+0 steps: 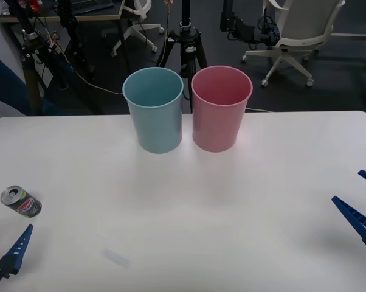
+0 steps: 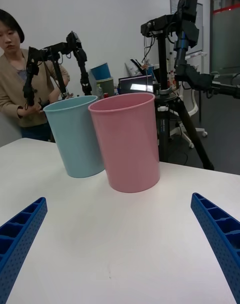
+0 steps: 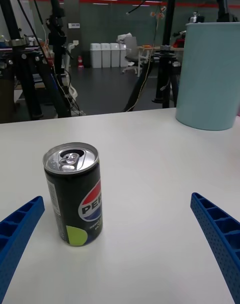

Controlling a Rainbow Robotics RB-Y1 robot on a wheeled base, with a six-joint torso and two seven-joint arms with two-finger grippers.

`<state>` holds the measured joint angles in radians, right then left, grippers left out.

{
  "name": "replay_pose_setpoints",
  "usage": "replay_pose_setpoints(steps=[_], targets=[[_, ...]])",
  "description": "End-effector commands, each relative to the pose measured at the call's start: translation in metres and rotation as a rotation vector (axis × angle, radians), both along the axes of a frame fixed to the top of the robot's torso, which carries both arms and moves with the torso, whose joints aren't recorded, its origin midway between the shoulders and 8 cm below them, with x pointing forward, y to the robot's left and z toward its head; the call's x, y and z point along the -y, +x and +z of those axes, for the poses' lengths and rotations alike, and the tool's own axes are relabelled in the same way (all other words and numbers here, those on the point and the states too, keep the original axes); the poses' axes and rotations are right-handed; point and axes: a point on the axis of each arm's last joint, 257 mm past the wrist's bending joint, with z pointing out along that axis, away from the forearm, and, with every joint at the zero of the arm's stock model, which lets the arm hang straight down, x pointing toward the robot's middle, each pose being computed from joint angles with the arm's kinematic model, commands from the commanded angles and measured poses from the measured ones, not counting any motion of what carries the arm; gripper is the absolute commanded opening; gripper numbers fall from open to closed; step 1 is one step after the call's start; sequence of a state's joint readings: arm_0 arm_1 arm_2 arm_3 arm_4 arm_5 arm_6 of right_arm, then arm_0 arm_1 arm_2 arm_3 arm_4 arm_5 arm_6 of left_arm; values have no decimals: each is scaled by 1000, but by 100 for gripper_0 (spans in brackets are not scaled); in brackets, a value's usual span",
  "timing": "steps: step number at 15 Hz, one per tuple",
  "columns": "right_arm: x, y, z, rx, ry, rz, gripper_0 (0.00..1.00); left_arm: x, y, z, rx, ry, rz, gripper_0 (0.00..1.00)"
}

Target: Grasp the object on the table and drop it into the matching bin: aluminum can to the light blue bin, PET bottle to the pink bin.

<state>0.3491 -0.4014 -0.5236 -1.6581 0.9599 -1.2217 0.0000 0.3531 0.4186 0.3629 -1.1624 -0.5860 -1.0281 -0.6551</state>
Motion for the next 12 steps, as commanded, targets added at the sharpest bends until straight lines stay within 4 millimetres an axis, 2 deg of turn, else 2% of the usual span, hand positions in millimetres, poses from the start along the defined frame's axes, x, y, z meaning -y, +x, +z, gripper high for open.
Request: replay_pose_setpoints(steps=[1,4,12], targets=[[0,0,0,0,0,0,100,-10,13,-6,14,11,18,100],[0,0,0,0,0,0,100,-13,28,-11,19,0,29,100],[0,0,0,0,0,0,100,-18,58,-6,23,5,61,100]])
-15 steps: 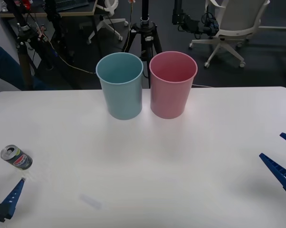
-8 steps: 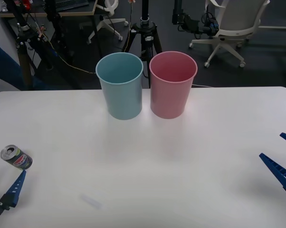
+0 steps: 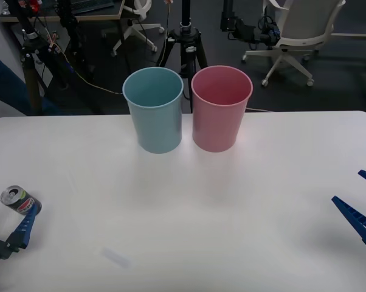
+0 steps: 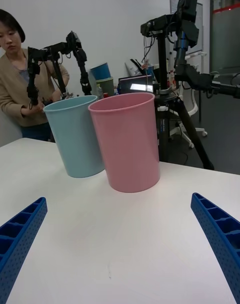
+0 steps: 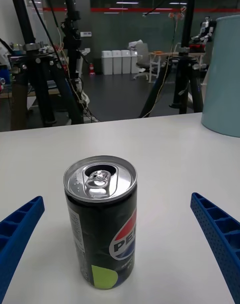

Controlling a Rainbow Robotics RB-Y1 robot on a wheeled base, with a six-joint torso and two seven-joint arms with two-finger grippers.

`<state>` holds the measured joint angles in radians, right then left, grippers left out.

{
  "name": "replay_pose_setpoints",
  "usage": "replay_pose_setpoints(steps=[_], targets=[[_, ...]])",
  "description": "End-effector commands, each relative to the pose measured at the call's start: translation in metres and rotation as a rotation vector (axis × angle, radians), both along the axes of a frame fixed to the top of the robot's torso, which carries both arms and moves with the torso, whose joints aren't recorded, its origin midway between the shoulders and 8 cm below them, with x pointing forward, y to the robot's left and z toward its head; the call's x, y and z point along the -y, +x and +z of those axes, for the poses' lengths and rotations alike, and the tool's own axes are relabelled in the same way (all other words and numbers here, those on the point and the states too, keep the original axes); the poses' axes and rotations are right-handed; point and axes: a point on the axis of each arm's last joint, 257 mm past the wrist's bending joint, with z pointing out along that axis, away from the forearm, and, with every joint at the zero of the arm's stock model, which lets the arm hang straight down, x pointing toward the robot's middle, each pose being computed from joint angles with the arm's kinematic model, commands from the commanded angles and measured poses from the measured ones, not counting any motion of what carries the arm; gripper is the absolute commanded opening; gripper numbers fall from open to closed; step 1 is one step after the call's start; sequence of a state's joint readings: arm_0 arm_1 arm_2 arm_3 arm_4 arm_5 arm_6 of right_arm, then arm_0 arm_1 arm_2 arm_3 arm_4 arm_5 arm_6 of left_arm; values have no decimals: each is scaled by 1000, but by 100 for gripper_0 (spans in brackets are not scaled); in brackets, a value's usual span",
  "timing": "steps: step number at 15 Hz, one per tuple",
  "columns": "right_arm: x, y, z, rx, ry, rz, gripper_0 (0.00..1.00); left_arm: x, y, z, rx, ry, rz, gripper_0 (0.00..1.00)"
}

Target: Grasp the object on the table and drop it into the matching bin: aluminum can to the light blue bin, PET bottle to the pink bin.

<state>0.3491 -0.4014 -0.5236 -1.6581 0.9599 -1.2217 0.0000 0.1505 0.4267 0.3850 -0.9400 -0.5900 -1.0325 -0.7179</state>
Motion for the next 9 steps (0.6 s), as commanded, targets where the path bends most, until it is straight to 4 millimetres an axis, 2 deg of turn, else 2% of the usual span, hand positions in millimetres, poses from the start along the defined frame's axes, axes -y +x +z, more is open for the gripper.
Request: replay_pose_setpoints(steps=[1,9], targets=[[0,0,0,0,0,0,100,-3,9,-2,-13,4,19,100],[0,0,0,0,0,0,100,0,39,-9,-58,-8,51,100]])
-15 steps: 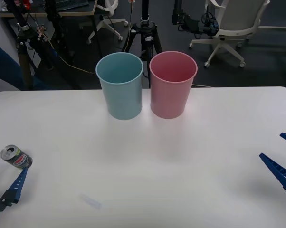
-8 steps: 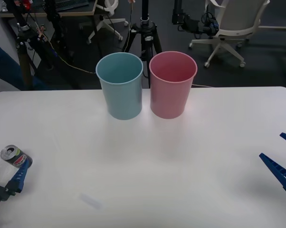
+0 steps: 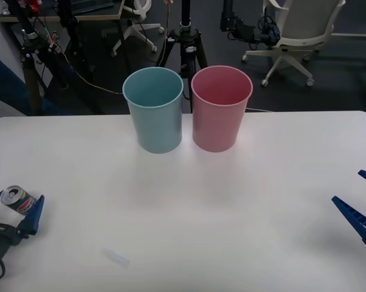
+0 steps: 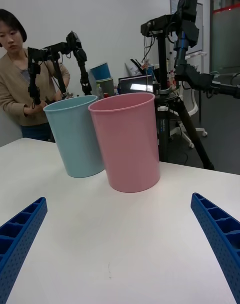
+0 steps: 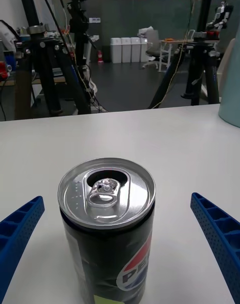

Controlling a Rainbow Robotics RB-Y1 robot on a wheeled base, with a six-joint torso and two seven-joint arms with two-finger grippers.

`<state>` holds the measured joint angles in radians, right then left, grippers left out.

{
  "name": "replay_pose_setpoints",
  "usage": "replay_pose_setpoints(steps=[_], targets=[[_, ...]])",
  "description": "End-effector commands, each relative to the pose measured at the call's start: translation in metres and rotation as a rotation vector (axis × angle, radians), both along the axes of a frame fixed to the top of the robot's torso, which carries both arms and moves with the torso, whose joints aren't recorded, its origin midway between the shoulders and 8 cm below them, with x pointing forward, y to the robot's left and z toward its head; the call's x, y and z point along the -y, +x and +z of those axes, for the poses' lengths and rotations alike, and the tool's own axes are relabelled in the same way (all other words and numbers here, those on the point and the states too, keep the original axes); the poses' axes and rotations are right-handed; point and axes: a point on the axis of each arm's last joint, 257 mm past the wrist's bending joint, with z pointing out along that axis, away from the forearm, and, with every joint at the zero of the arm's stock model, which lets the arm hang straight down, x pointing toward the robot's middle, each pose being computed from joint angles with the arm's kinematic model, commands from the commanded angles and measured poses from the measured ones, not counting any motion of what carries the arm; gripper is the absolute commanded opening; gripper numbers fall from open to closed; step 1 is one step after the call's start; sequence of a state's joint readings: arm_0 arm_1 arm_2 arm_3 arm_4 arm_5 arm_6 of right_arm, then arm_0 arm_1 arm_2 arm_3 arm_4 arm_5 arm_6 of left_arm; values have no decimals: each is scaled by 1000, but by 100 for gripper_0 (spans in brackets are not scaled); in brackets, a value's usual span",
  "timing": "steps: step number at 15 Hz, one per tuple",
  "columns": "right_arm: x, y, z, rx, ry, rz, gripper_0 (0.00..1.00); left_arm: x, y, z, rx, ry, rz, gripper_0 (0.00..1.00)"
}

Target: Grasp the object on the table and drop it into the matching bin: aluminum can to the light blue bin, PET bottle to the pink bin.

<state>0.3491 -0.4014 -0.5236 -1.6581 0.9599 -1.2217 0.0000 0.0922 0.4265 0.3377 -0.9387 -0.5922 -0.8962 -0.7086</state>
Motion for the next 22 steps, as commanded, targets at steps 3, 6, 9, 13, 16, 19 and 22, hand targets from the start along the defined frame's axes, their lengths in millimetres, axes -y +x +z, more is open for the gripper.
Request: replay_pose_setpoints(steps=[3,6,9,13,16,19,22], targets=[[0,0,0,0,0,0,100,-5,13,1,-11,-3,27,100],[0,0,0,0,0,0,100,-3,20,1,-17,-10,30,100],[0,0,0,0,0,0,100,3,24,2,-16,-18,20,39],[0,0,0,0,0,0,100,4,23,2,-15,-29,16,0],[0,0,0,0,0,0,100,3,23,4,-11,-34,16,0],[0,0,0,0,0,0,100,6,22,7,0,-41,2,0],[0,0,0,0,0,0,100,8,20,19,25,-27,-30,0]])
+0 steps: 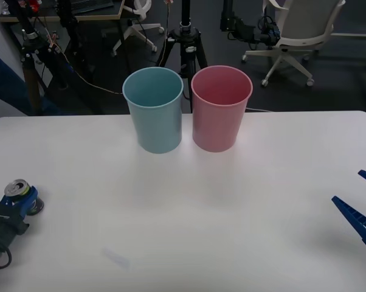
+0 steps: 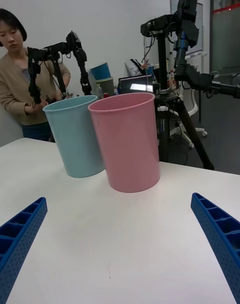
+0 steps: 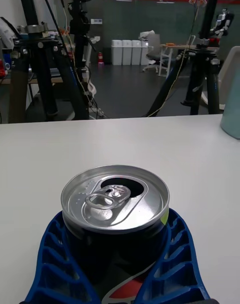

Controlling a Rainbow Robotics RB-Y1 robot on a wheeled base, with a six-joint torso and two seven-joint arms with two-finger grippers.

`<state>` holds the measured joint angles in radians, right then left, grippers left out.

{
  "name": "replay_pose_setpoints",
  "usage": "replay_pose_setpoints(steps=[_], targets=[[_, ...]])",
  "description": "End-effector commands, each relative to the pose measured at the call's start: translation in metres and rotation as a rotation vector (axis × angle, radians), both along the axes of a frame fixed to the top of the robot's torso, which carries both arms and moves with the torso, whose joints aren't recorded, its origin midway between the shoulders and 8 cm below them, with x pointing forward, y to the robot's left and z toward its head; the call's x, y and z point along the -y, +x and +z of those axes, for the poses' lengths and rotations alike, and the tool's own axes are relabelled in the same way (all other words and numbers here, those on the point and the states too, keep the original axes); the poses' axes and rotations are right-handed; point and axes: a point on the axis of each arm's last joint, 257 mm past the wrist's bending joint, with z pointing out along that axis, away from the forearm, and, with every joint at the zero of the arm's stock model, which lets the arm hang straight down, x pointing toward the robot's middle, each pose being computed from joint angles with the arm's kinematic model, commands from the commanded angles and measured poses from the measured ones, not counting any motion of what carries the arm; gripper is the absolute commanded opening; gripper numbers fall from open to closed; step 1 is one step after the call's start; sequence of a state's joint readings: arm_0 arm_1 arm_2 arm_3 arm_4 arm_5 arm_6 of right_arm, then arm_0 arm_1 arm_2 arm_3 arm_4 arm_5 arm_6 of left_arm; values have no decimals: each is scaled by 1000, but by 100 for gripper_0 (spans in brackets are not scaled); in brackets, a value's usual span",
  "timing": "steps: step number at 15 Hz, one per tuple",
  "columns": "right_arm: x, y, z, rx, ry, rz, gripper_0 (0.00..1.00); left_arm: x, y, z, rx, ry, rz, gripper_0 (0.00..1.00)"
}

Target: Grasp the object on the table and drop it into the matching bin: aluminum can to the light blue bin, PET bottle to the pink bin.

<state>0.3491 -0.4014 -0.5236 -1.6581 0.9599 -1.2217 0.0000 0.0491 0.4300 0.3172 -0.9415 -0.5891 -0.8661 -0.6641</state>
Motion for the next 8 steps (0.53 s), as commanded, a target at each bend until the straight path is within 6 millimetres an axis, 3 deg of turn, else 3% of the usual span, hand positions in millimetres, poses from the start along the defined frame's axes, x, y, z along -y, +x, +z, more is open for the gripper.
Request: replay_pose_setpoints(steps=[1,5,8], targets=[[0,0,0,0,0,0,100,2,-3,14,22,25,-30,0],[0,0,0,0,0,0,100,13,-14,38,40,68,-59,0],[0,0,0,0,0,0,100,42,-19,68,46,19,-125,0]])
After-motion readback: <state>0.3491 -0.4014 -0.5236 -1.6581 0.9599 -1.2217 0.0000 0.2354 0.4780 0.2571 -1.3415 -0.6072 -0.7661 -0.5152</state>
